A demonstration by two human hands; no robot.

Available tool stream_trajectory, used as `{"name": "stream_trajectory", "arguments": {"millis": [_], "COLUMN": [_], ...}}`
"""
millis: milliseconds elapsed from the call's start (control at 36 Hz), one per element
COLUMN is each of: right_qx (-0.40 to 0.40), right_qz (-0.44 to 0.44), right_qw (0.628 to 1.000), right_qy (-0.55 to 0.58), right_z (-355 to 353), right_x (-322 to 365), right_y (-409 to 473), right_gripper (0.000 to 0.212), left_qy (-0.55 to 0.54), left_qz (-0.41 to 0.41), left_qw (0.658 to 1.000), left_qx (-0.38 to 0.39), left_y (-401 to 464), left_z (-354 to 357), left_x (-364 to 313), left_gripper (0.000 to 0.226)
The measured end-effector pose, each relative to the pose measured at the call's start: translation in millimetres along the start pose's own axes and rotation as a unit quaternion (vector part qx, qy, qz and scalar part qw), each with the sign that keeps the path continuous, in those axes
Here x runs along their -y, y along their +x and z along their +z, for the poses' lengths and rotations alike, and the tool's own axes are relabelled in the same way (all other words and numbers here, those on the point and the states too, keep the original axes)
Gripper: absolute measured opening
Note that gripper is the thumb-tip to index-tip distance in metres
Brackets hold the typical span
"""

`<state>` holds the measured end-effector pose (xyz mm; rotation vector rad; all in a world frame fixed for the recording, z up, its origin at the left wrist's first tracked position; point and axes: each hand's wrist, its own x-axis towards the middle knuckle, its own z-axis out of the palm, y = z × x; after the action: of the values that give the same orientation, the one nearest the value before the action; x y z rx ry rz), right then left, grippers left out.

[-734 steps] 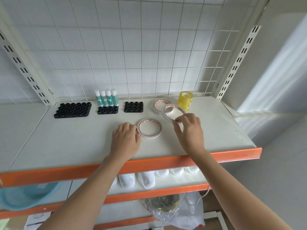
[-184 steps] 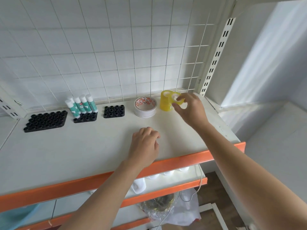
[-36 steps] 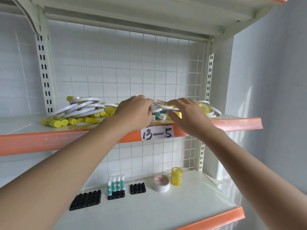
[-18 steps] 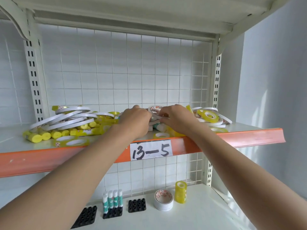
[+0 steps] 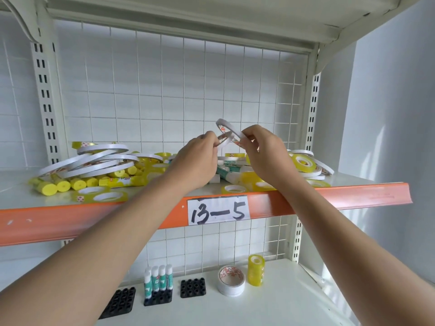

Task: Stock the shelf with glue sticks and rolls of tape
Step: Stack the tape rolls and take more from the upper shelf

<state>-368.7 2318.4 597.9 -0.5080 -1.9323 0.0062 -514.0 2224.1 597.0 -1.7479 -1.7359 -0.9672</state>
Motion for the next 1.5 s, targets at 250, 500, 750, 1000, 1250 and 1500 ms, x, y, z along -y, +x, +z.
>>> {"name": "stream_trajectory", "arguments": {"millis": [250,500,750,1000,1250,1500], "right_qx": [-0.042,-0.106,-0.125,-0.076,0.002,0.123], "right_qz": [-0.032,-0.082,-0.11,-0.1,-0.053,0.015], "right_qw": [0.998,0.989,0.977,0.98,0.982,0.98], "right_qy": [-0.045,-0.065,-0.131,-0.157,-0.179,-0.157], "right_z": [-9.7,-19.2,-27.4,-32.5,-9.2,37.0], "right_x": [10.5,53.9,85.0,103.9,75.8,9.5], "right_y": [-6.9,-49.4,-116.0,-207.0,-276.8,-337.4], "right_gripper": [0.016,0.015,0.016,0.01,0.012,0.017], "left_qy": [0.145,0.14,0.096,0.04,-0.035,-0.041], "left_qz": [0.041,0.134,0.193,0.204,0.134,0.032], "left_qw": [0.988,0.973,0.959,0.964,0.985,0.998], "left_qx": [-0.043,-0.126,-0.183,-0.166,-0.099,0.033], "left_y": [-14.2,-71.7,-152.5,-234.4,-276.2,-308.9], "left_z": [-38.3,-86.2,-87.7,-61.5,10.0,95.4], "left_x": [-2.6,-6.4,-5.5,-6.6,16.1,37.0], "left_gripper": [0.02,0.022,0.016,0.018,0.014,0.028]}}
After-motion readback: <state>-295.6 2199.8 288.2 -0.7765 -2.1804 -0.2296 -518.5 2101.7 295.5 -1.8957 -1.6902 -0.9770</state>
